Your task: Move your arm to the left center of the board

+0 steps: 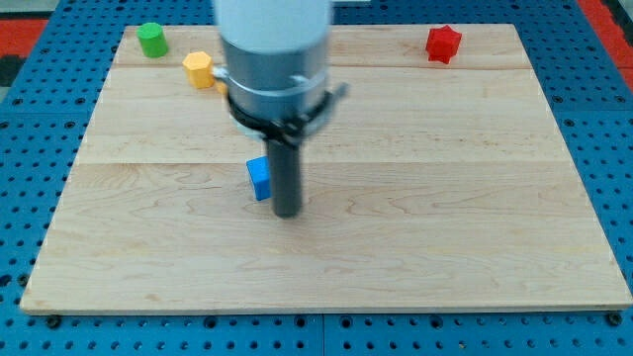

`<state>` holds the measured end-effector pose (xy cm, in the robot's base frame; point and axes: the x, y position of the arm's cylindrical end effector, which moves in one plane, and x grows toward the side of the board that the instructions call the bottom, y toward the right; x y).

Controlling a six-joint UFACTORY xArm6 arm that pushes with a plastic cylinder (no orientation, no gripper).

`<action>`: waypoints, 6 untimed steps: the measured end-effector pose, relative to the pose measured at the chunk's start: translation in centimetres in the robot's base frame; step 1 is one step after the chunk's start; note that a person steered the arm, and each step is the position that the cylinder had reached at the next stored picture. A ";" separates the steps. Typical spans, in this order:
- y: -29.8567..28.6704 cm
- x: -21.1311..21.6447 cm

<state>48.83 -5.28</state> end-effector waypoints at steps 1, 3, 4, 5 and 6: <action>0.7 -4.4; -7.7 0.6; -10.7 -4.3; -13.6 -11.7; -18.3 -18.4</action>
